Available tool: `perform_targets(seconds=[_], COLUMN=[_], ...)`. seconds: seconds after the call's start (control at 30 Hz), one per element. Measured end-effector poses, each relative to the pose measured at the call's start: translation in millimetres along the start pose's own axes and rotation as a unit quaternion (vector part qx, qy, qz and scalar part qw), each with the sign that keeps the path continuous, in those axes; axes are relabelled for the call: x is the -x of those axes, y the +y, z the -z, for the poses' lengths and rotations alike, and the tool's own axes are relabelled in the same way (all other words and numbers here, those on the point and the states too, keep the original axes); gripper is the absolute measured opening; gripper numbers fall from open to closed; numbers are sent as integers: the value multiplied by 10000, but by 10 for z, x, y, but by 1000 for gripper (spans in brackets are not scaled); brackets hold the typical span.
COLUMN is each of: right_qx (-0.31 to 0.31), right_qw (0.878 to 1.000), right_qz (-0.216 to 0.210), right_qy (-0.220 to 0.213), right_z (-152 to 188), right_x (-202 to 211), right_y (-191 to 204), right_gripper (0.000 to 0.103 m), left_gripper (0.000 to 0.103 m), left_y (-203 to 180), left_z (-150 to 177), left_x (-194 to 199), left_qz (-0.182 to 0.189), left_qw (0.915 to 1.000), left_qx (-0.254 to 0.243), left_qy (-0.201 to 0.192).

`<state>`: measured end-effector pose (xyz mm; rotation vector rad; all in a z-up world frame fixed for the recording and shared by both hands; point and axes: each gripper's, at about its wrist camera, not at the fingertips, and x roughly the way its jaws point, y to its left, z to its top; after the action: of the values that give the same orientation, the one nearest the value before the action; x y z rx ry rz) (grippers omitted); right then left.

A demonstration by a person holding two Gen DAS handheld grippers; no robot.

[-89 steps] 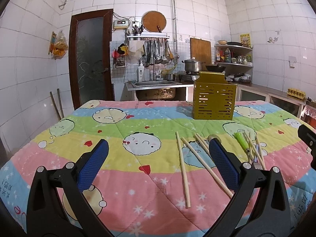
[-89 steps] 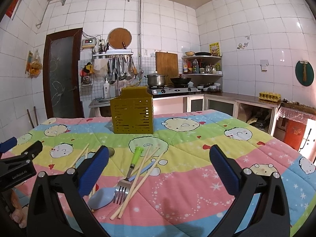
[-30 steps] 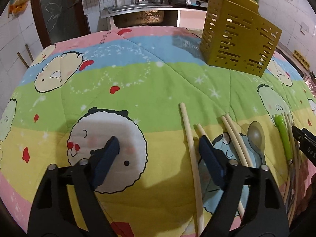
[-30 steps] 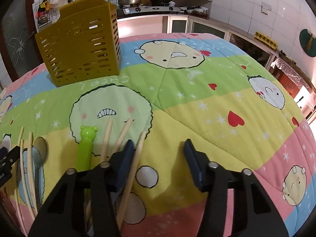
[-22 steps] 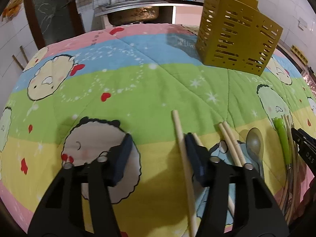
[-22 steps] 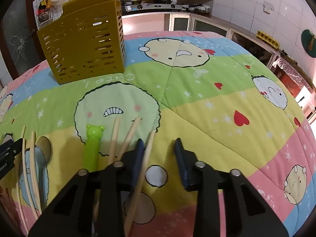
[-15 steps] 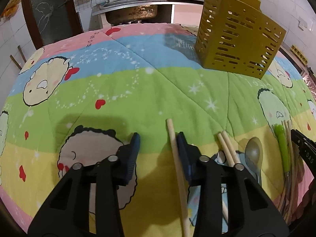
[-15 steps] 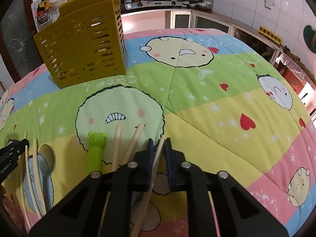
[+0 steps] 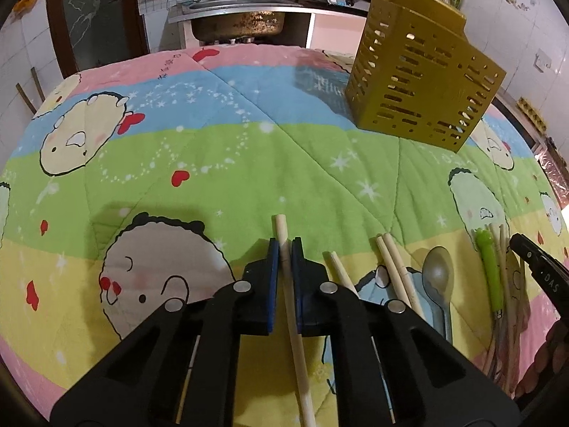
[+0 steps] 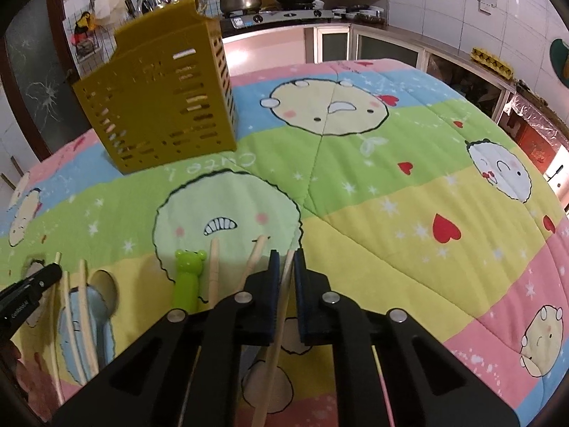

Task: Organize utensils
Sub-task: 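Close the right tool on its chopstick while the left tool closes on another, then carry the right tool's chopstick over the holder while the left tool carries its own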

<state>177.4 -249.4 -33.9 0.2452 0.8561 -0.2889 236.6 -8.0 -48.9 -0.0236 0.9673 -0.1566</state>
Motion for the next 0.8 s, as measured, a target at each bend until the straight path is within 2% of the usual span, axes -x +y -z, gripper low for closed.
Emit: perform_targets(seconds=[0.17,0.4,0.8], right_qx=[3,112,323], right_qw=[9996,9958,9807], right_qz=[-110,-314,-742], right_qy=[-277,-856,-1781], right_z=[-41,-88,80], right_x=[187,602,1365], right_y=[-19,-20,-54], right_gripper=[5,5,5], left_gripper=[6,6,6], left_y=[-17,-32,-111], left_z=[37,39,352], left_x=[193,678,1530], left_qz=[59,46,-91], left_qw=[9997,9957,9768], left_qx=[26,11,-266], left_qy=[-252,-920,-2121])
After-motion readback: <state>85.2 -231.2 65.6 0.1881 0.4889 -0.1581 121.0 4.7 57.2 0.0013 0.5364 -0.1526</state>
